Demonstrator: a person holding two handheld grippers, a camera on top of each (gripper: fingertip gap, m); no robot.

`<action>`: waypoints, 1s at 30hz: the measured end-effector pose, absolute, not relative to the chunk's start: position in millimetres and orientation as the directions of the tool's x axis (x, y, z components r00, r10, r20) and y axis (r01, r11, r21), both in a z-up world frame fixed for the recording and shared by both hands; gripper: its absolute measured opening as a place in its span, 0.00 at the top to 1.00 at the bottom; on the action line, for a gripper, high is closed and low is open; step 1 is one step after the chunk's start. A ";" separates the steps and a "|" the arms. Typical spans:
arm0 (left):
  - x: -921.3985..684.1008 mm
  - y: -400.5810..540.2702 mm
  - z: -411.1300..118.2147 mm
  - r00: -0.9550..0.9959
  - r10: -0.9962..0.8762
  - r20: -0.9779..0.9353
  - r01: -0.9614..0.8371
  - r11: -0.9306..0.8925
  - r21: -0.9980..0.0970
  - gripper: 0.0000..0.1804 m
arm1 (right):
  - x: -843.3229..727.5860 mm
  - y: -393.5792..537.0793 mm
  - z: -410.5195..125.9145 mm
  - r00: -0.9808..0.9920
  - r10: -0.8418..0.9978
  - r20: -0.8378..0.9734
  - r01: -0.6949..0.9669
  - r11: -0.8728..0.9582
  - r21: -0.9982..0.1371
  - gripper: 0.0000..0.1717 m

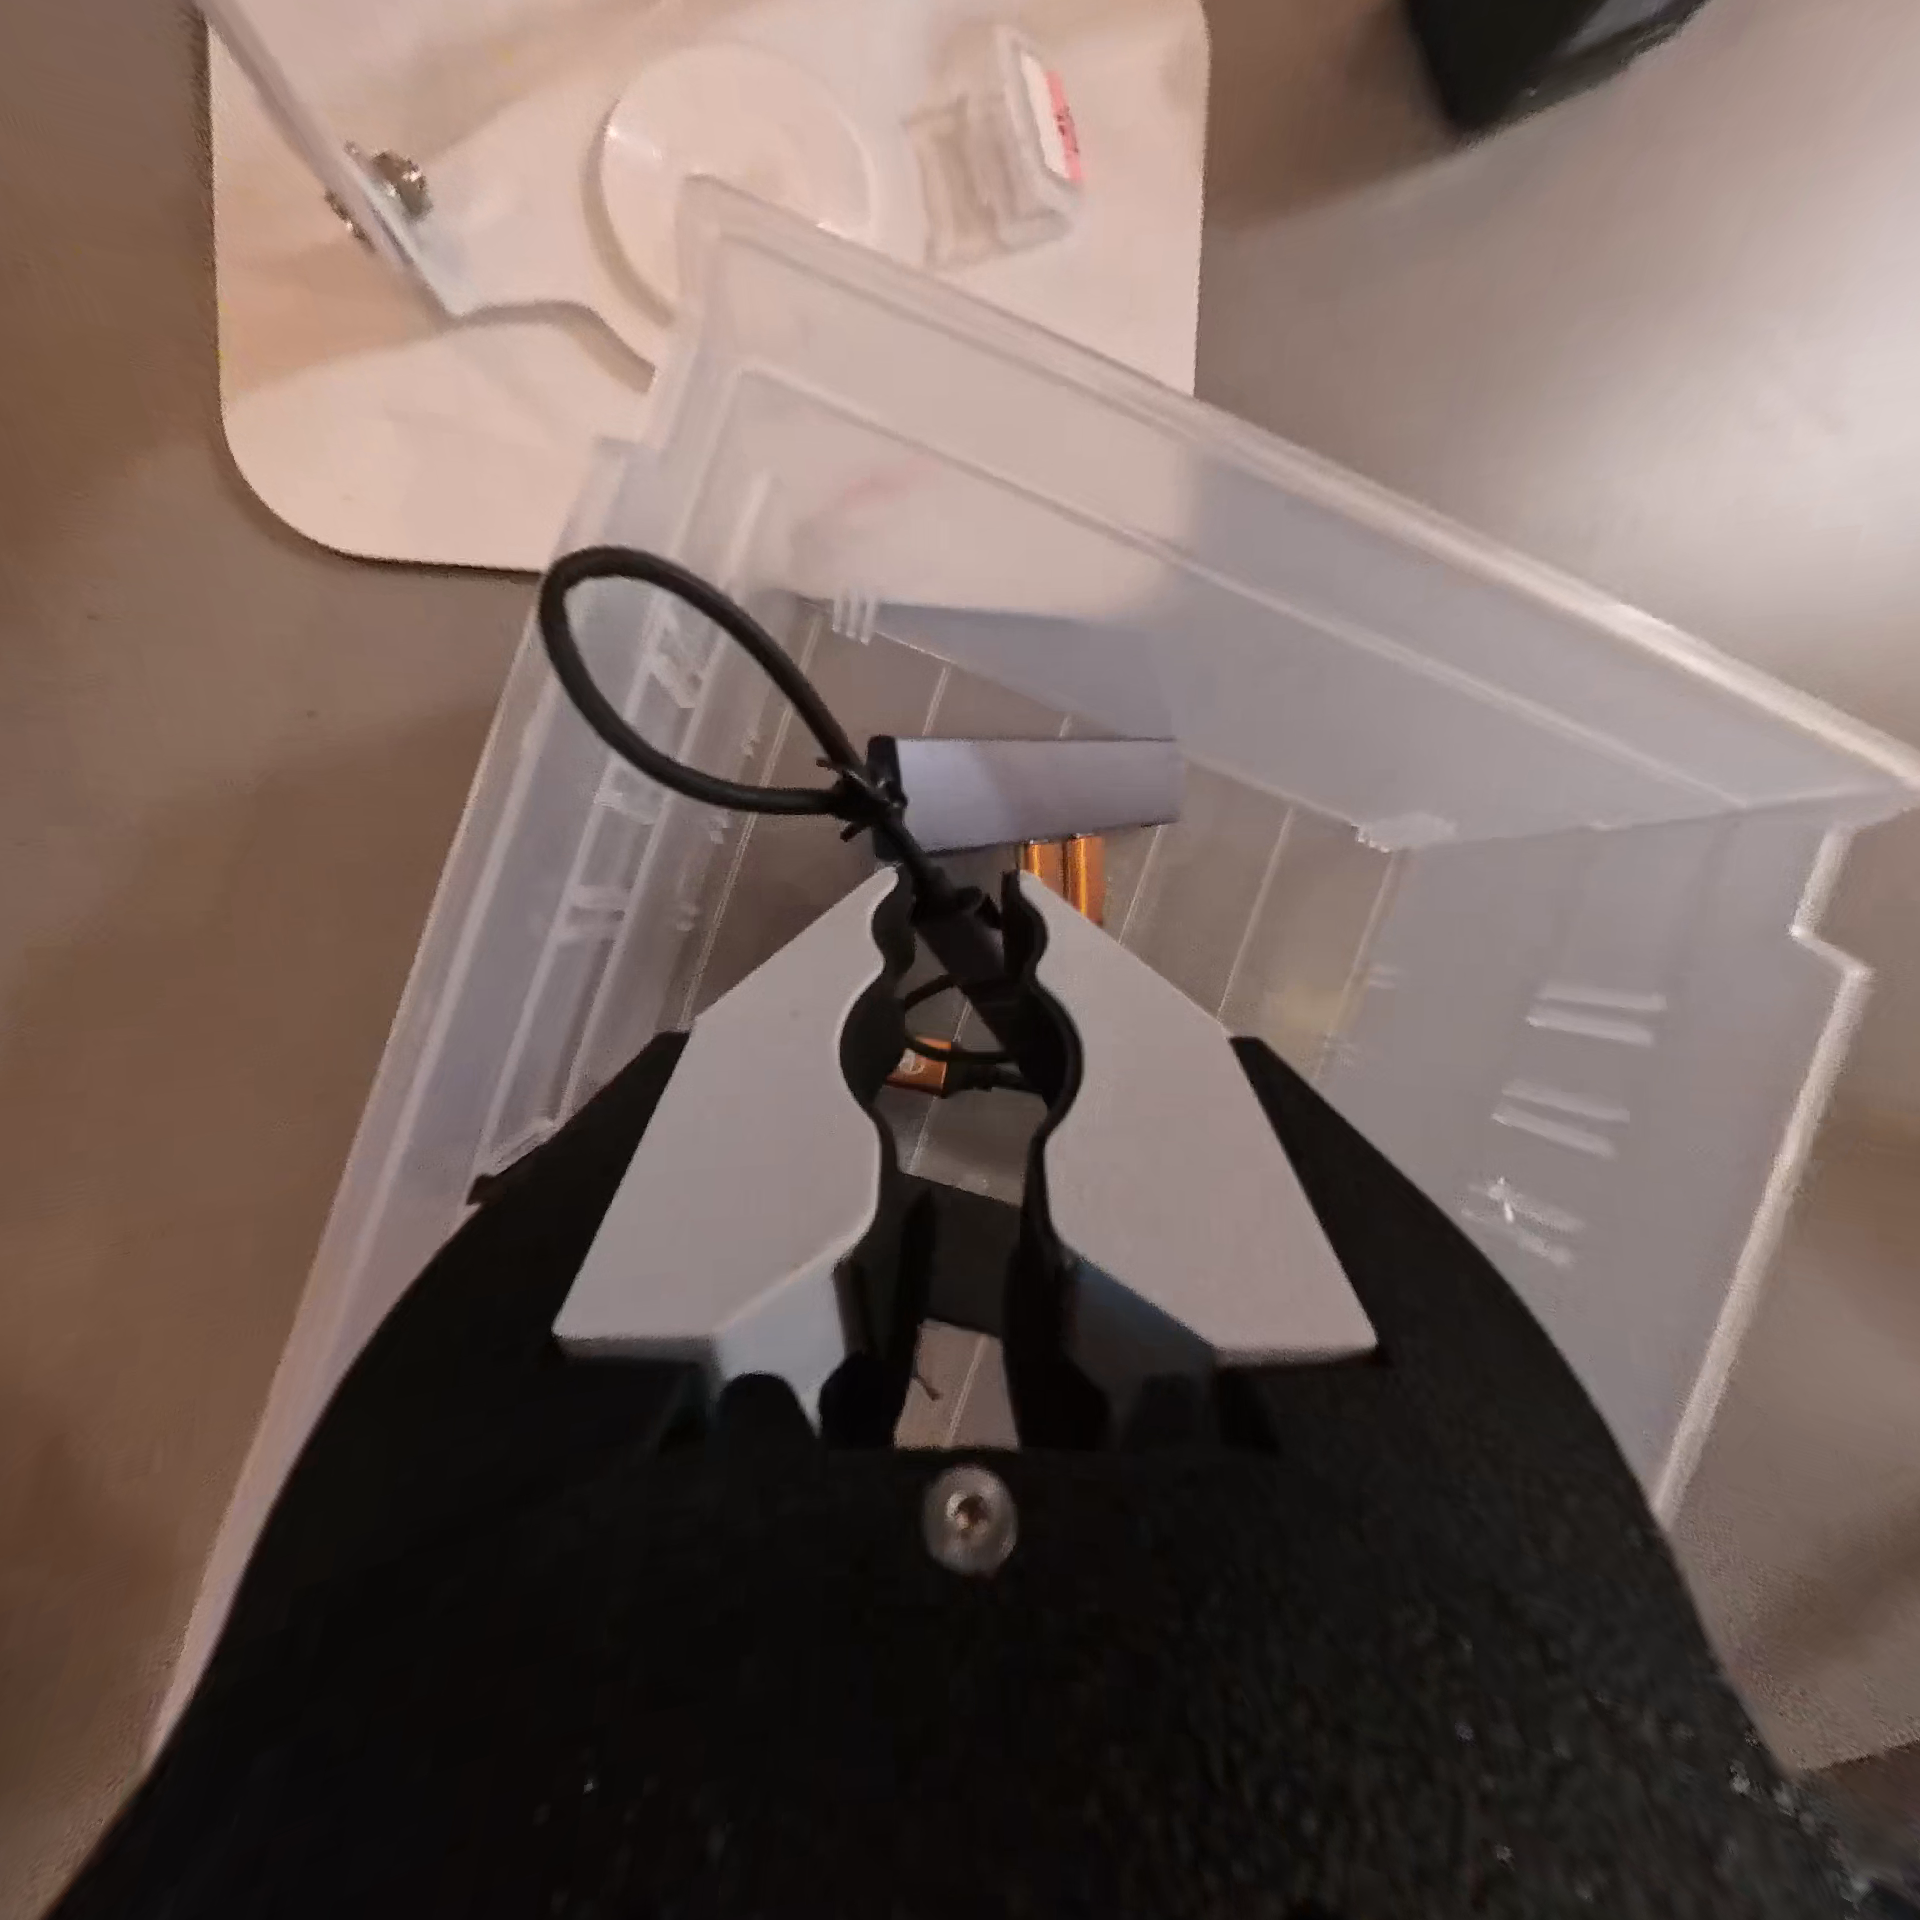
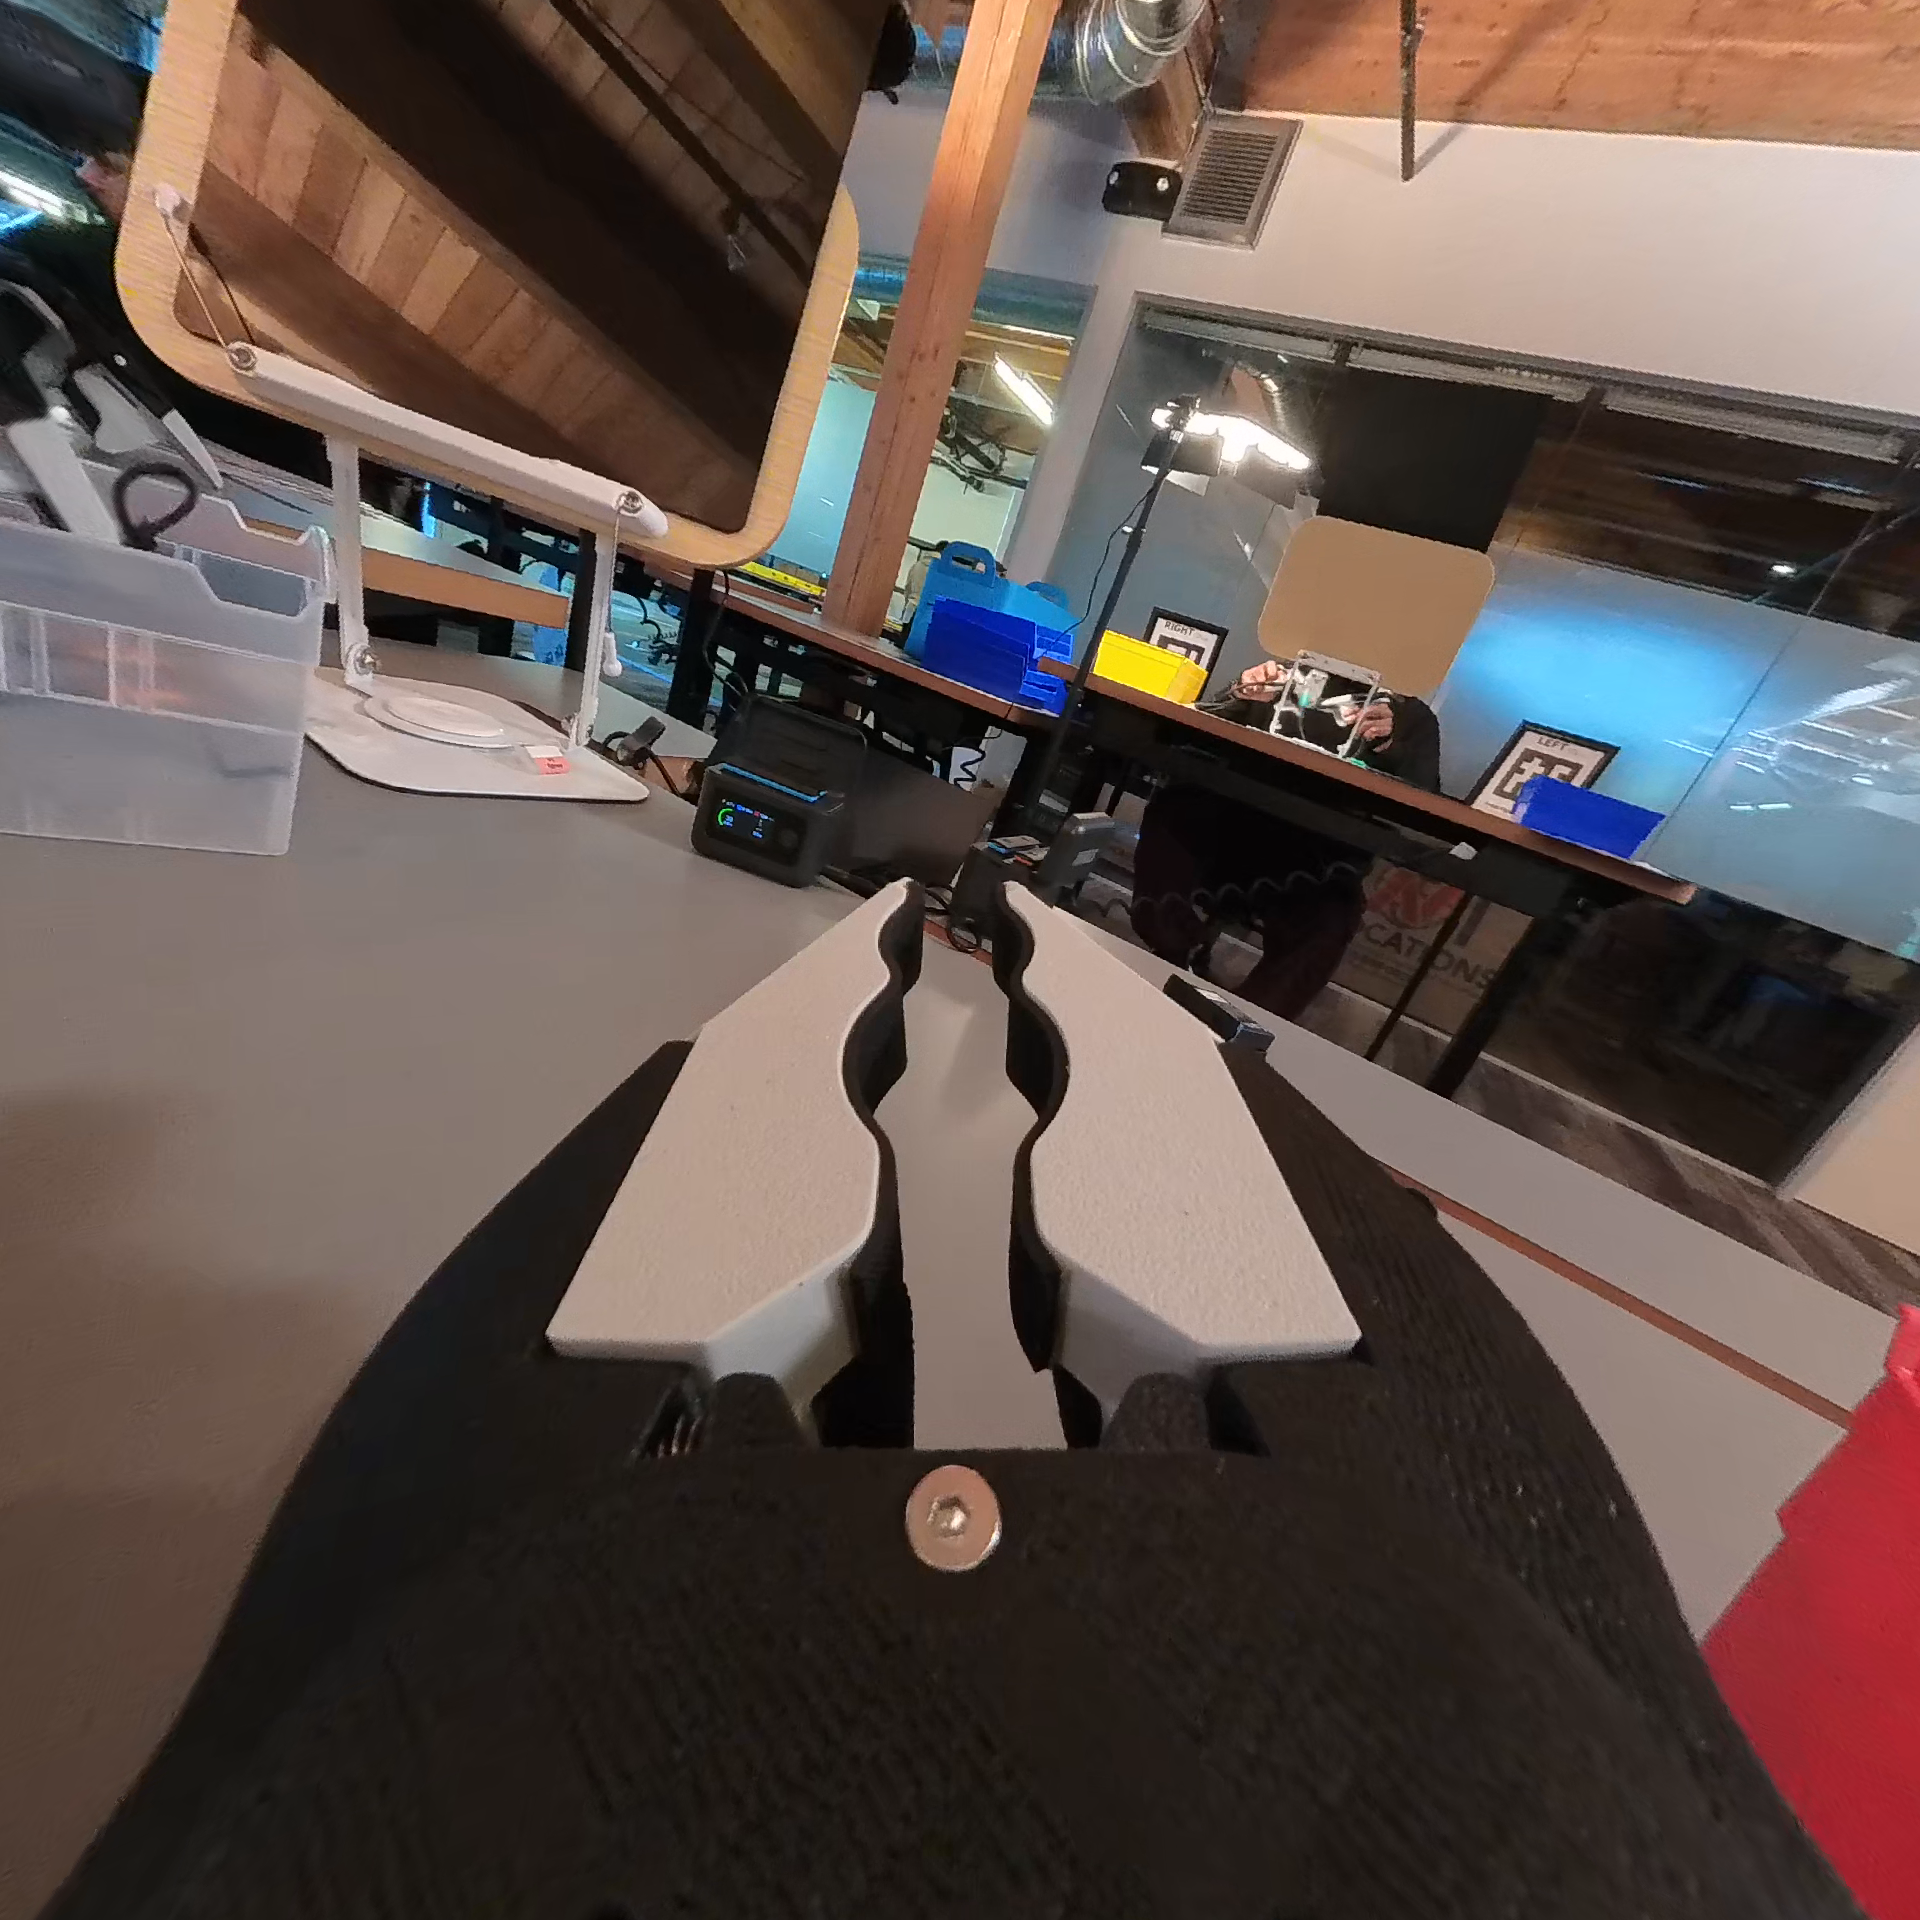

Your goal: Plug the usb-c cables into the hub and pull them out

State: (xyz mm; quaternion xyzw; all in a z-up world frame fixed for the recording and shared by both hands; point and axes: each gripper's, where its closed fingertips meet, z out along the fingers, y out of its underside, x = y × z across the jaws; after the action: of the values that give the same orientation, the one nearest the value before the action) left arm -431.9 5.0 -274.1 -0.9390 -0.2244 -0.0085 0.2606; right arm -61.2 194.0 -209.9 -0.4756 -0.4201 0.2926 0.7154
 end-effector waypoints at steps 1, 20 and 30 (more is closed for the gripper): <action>-429.9 4.0 -269.8 0.913 0.391 0.117 0.395 -0.775 -0.494 0.93 | -61.2 194.2 -209.9 0.476 0.819 0.321 -0.020 0.375 -0.927 0.94; -226.9 69.3 1.7 0.978 -0.150 -0.148 -0.157 -0.054 -0.986 0.95 | -60.4 170.3 -192.0 0.355 0.891 0.283 -0.151 0.353 -0.924 0.85; -102.3 115.0 -147.2 0.753 -0.636 -0.169 -0.372 -0.198 -0.907 0.94 | -60.0 108.7 -164.9 -0.161 0.986 0.034 -0.254 -0.008 -0.967 0.69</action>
State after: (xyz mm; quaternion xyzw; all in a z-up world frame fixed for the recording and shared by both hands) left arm -102.3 115.0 -147.2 -0.7644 0.3297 -0.1225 0.5404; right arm -60.0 108.7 -164.9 -0.3858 -0.4748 0.5958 0.5203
